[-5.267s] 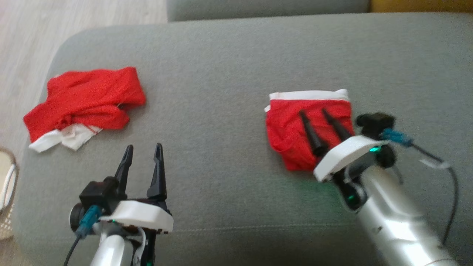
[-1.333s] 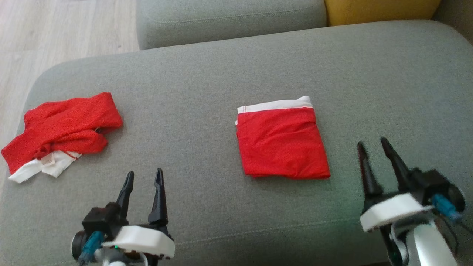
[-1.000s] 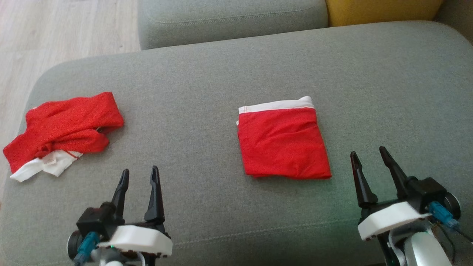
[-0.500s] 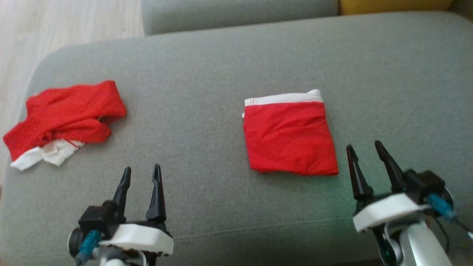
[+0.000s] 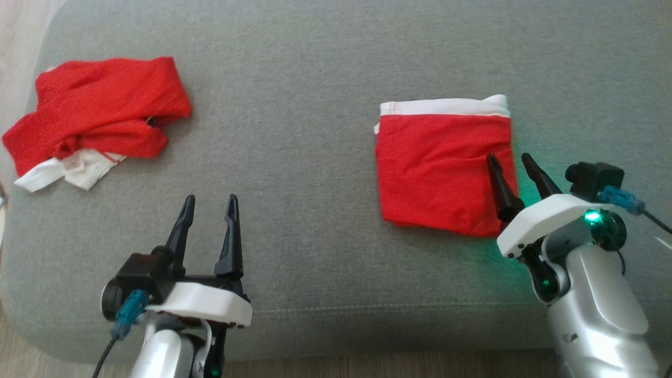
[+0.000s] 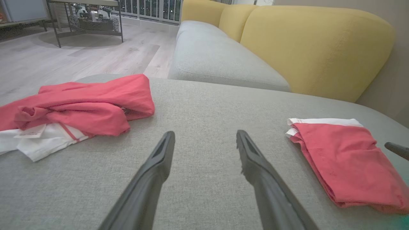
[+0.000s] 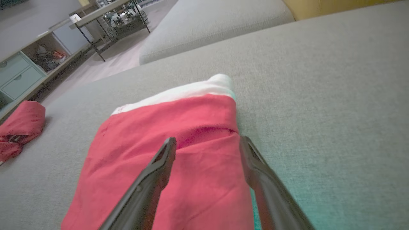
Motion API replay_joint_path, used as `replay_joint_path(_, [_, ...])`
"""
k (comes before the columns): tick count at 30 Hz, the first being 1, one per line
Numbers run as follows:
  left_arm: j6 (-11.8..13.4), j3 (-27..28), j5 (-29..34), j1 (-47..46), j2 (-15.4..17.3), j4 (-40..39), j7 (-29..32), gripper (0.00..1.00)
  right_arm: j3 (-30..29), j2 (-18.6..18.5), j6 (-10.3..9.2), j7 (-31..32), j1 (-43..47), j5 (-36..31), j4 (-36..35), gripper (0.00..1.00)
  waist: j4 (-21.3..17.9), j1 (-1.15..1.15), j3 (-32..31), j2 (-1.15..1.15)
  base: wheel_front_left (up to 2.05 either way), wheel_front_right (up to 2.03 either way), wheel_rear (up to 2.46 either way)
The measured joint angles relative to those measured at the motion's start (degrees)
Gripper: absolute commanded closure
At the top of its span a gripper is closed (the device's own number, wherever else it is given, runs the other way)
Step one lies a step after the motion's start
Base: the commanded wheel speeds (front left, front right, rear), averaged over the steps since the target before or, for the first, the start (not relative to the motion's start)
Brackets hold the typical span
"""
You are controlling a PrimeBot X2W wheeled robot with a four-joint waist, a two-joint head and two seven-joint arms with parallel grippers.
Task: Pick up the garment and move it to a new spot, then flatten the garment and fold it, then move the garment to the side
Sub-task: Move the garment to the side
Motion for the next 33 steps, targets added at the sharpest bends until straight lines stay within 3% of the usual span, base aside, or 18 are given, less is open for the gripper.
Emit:
replay_joint_path(17, [0.0,-0.1,0.0,-1.0,0.0,0.4,0.0,0.0,-2.0,0.0,0.0,-0.6,-7.0,-2.6,13.4,0.0,1.6,0.0,1.8,0.0,0.0,0.0,0.0])
replay_joint_path(18, [0.0,-0.1,0.0,-1.2,0.0,0.4,0.0,0.0,-1.8,0.0,0.0,-0.6,-7.4,-2.6,14.1,0.38,1.6,0.0,2.0,0.0,0.0,0.0,0.0])
replay_joint_path(19, [0.0,-0.1,0.0,-1.4,0.0,0.4,0.0,0.0,-1.5,0.0,0.0,-0.7,-7.9,-2.6,14.6,1.0,1.6,0.0,2.1,0.0,0.0,0.0,0.0])
replay_joint_path(26, [0.0,-0.2,0.0,-2.2,0.0,0.6,0.0,0.0,1.6,-1.0,0.0,-3.1,-9.3,-4.9,17.8,1.0,1.6,0.0,1.3,0.0,0.0,0.0,0.0])
replay_joint_path(33, [0.0,-0.8,0.0,-2.2,0.0,0.4,0.0,0.0,7.2,-4.8,0.0,-6.4,-10.8,-14.2,18.5,1.0,0.7,0.0,0.2,0.0,0.0,0.0,0.0])
